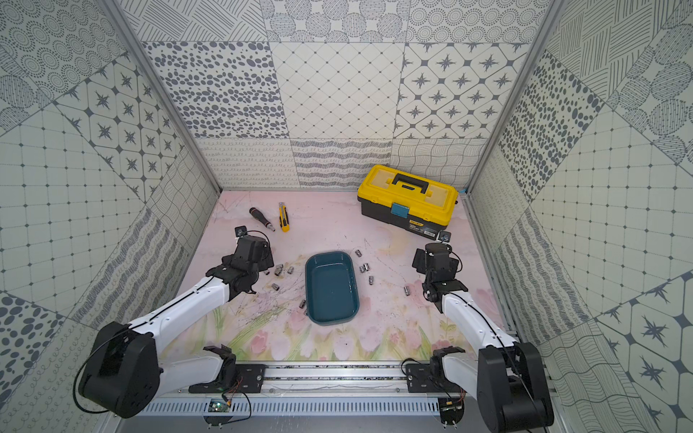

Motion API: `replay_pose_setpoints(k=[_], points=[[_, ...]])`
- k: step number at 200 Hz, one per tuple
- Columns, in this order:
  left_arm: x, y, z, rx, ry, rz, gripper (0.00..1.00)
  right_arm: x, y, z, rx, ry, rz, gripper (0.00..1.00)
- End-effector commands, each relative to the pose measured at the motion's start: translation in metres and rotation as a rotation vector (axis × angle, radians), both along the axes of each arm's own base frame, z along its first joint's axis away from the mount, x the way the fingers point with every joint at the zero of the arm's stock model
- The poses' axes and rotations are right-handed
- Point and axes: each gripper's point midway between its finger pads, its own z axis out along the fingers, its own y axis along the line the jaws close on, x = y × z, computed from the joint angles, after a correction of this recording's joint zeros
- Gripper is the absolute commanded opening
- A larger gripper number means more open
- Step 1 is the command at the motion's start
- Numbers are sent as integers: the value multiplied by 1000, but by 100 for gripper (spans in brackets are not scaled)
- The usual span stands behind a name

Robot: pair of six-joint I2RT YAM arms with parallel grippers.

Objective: Take out the socket from the storage box
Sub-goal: Place the socket head at the center of the board, then reset both arms

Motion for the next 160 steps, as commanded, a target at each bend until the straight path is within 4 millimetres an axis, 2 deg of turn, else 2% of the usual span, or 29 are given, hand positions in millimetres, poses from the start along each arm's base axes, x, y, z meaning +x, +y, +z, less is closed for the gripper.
replay_pose_setpoints(k=[1, 24, 46, 60, 76, 90, 110, 124, 154, 160], points=[[1, 17, 8, 117, -83, 8, 99, 20, -5, 6, -27, -82, 13, 91], [4, 13, 4, 92, -163, -46, 99, 24, -8, -6, -7, -103, 24, 91], [7, 15, 8, 10, -304, -49, 99, 27, -2, -2, -15, -143, 74, 91], [13, 9, 8, -50, -368, -103, 99, 29, 1, 1, -26, -165, 108, 92], [21, 6, 2, -25, -376, -146, 99, 33, 0, 2, -36, -170, 120, 92], [28, -2, -12, -14, -359, -208, 99, 37, 2, 5, -22, -198, 154, 92], [35, -11, -16, -5, -337, -274, 99, 43, -1, 7, -22, -226, 174, 93], [39, -13, -16, 25, -369, -305, 99, 47, -4, 7, -18, -225, 176, 93], [43, -13, -37, 21, -393, -325, 99, 56, -3, 6, 45, -239, 222, 99], [45, -13, -36, 36, -407, -328, 99, 57, -1, 5, 59, -238, 237, 99]])
